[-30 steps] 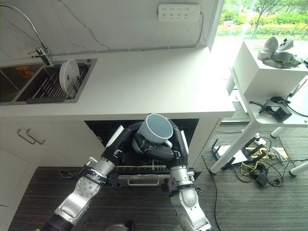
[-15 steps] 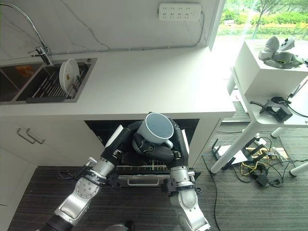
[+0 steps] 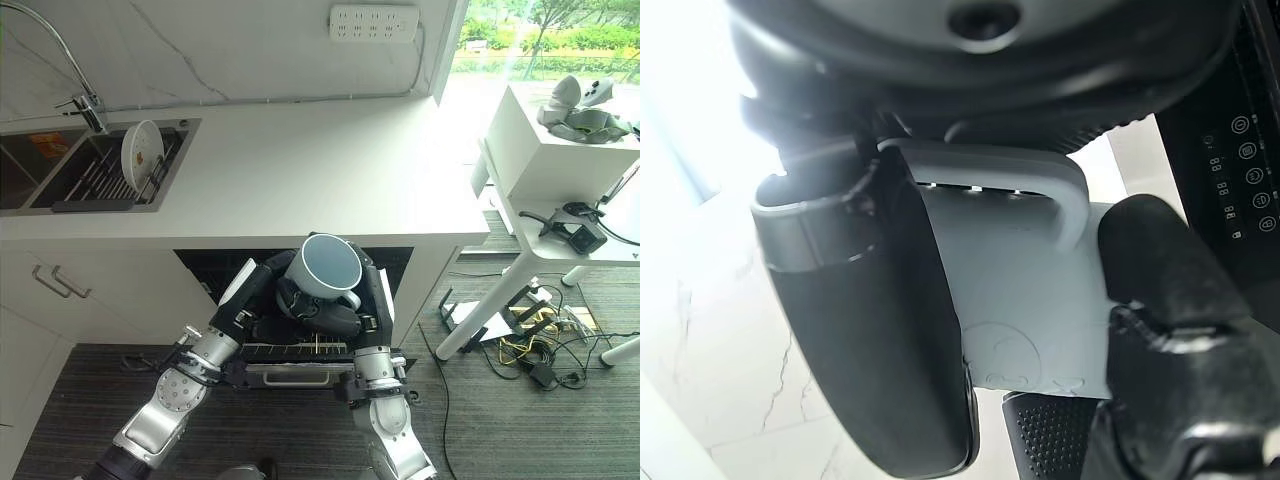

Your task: Place the dishes in the dishwasher.

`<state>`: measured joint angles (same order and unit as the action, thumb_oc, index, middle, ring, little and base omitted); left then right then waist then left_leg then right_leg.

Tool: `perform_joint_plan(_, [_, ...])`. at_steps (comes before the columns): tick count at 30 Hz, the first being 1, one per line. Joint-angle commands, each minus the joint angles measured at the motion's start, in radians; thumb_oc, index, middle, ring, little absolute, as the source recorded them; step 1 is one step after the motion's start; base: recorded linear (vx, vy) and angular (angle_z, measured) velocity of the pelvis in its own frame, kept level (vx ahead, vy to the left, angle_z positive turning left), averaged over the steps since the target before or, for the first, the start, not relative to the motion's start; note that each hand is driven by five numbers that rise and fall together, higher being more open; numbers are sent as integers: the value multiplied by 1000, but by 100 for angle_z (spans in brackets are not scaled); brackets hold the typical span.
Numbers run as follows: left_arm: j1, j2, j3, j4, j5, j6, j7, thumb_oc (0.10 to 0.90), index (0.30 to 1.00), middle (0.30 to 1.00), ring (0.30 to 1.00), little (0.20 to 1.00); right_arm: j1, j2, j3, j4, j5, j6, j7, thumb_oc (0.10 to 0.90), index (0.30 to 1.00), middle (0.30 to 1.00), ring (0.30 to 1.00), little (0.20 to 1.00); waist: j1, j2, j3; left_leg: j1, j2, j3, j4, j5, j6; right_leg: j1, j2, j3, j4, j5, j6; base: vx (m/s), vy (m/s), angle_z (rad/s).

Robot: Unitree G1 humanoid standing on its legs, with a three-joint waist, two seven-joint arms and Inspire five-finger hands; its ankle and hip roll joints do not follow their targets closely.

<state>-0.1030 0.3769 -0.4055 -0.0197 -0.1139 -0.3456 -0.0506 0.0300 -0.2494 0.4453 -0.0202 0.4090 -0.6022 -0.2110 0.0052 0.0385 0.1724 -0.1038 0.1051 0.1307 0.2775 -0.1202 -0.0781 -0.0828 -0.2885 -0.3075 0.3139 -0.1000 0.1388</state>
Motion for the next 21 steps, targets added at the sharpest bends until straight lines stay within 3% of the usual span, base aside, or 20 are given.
perform_joint_plan(1, [35, 68, 187, -75, -268, -88, -5, 800, 900, 900, 900, 900, -85, -22, -380, 11, 224, -147, -52, 400, 300, 300, 300, 300, 21, -12, -47, 20, 33, 23, 23, -112, 27, 26, -3, 63, -14, -79, 41, 0, 0, 0])
perform_joint_plan(2, [41, 21, 178, -79, -470, -18, -34, 800, 900, 900, 900, 900, -85, -16, -314, -28, 162, -156, -28, 400, 300, 300, 300, 300, 21, -10, -43, 30, 39, 29, 23, -117, 24, 32, -5, 65, -14, -82, 43, 0, 0, 0])
perform_joint_plan(3, [44, 4, 198, -68, -506, 27, -81, 800, 900, 900, 900, 900, -87, -28, -311, -35, 163, -138, 14, 400, 300, 300, 300, 300, 18, -13, -51, 24, 38, 29, 23, -115, 25, 25, -2, 73, -14, -80, 44, 0, 0, 0])
perform_joint_plan(4, [32, 13, 184, -53, -481, 84, -206, 800, 900, 900, 900, 900, -96, -57, -300, -40, 141, -127, 76, 400, 300, 300, 300, 300, 14, -17, -52, 27, 38, 32, 23, -114, 24, 25, 1, 75, -14, -80, 44, -36, -10, -2])
perform_joint_plan(5, [39, -27, 143, -48, -876, 208, -304, 800, 900, 900, 900, 900, -108, -107, -275, -36, 134, -140, 150, 400, 300, 300, 300, 300, 10, -18, -46, 27, 44, 35, 23, -107, 23, 22, 0, 73, -14, -75, 43, -18, -3, -5])
perform_joint_plan(6, [27, -39, 169, -28, -657, 81, -165, 800, 900, 900, 900, 900, -105, -109, -245, -57, 146, -127, 130, 400, 300, 300, 300, 300, 3, -21, -48, 35, 46, 45, 23, -116, 22, 25, 5, 89, -14, -79, 49, -8, -3, -12])
perform_joint_plan(7, [10, -23, 171, -9, -320, 14, -104, 800, 900, 900, 900, 900, -106, -117, -230, -59, 157, -118, 129, 400, 300, 300, 300, 300, 0, -24, -54, 37, 48, 51, 23, -115, 22, 22, 7, 91, -14, -77, 49, 15, -5, -16])
perform_joint_plan(8, [-17, 27, 133, 10, -214, -17, -60, 800, 900, 900, 900, 900, -108, -129, -235, -61, 160, -104, 157, 400, 300, 300, 300, 300, -4, -27, -57, 34, 45, 50, 23, -112, 23, 18, 10, 86, -14, -74, 47, 11, -14, -18])
perform_joint_plan(10, [-30, 39, 124, 3, -621, 71, -181, 800, 900, 900, 900, 900, -115, -172, -257, -44, 170, -91, 268, 400, 300, 300, 300, 300, -3, -27, -47, 41, 44, 41, 23, -116, 26, 28, 5, 78, -14, -80, 46, -16, -5, -15])
perform_joint_plan(11, [-16, 6, 158, -10, -715, 125, -147, 800, 900, 900, 900, 900, -108, -170, -257, -51, 142, -90, 298, 400, 300, 300, 300, 300, -1, -26, -51, 33, 44, 39, 23, -112, 27, 20, 3, 79, -14, -77, 48, -10, -4, -7])
perform_joint_plan(12, [-21, 13, 190, 8, -315, -28, -38, 800, 900, 900, 900, 900, -99, -171, -215, -107, 100, -56, 251, 400, 300, 300, 300, 300, -3, -28, -57, 39, 44, 45, 23, -118, 25, 22, 8, 93, -14, -80, 52, 0, 0, 0])
perform_joint_plan(13, [-24, 17, 186, 10, -276, -31, -38, 800, 900, 900, 900, 900, -101, -172, -214, -109, 99, -53, 249, 400, 300, 300, 300, 300, -3, -29, -61, 34, 44, 45, 23, -114, 25, 17, 8, 93, -14, -77, 50, 24, -19, -6])
perform_joint_plan(14, [-44, 46, 156, 19, -356, -20, -130, 800, 900, 900, 900, 900, -109, -181, -215, -109, 126, -36, 254, 400, 300, 300, 300, 300, -3, -32, -62, 36, 42, 44, 23, -113, 25, 20, 11, 88, -14, -76, 48, 3, -31, -4])
perform_joint_plan(15, [-26, 3, 167, 3, -801, 225, -263, 800, 900, 900, 900, 900, -122, -196, -245, -31, 176, -80, 319, 400, 300, 300, 300, 300, 2, -33, -54, 43, 45, 40, 23, -116, 26, 28, 9, 83, -14, -80, 44, 3, -44, 0])
perform_joint_plan(16, [-22, -20, 174, 21, -526, 79, -152, 800, 900, 900, 900, 900, -117, -188, -233, -50, 152, -73, 295, 400, 300, 300, 300, 300, -1, -35, -55, 44, 47, 43, 23, -116, 26, 27, 11, 92, -14, -80, 46, 5, -44, 1])
perform_joint_plan(17, [-30, 10, 156, 32, -122, -37, 36, 800, 900, 900, 900, 900, -117, -181, -224, -60, 149, -62, 272, 400, 300, 300, 300, 300, -1, -39, -61, 46, 46, 47, 23, -116, 25, 28, 11, 86, -14, -77, 47, 7, -47, -1])
perform_joint_plan(18, [-21, 17, 178, 32, -541, 97, -90, 800, 900, 900, 900, 900, -104, -166, -247, -62, 146, -60, 288, 400, 300, 300, 300, 300, 0, -40, -62, 42, 46, 44, 23, -116, 29, 24, 11, 86, -14, -78, 43, 47, -48, -8])
perform_joint_plan(19, [-35, 45, 169, 40, -325, -24, 38, 800, 900, 900, 900, 900, -104, -156, -254, -75, 141, -41, 276, 400, 300, 300, 300, 300, 0, -41, -56, 54, 48, 43, 23, -121, 27, 37, 13, 83, -14, -84, 42, 23, -36, -12])
perform_joint_plan(20, [-32, 33, 182, 35, -356, 4, 38, 800, 900, 900, 900, 900, -103, -153, -256, -75, 138, -41, 278, 400, 300, 300, 300, 300, 1, -41, -58, 49, 48, 42, 23, -117, 28, 32, 12, 83, -14, -82, 41, 39, -28, -10])
perform_joint_plan(21, [-34, 20, 180, 51, -173, -47, 135, 800, 900, 900, 900, 900, -97, -134, -241, -93, 101, -34, 252, 400, 300, 300, 300, 300, -3, -42, -65, 48, 49, 46, 23, -117, 26, 29, 14, 88, -14, -82, 41, 14, -21, -5])
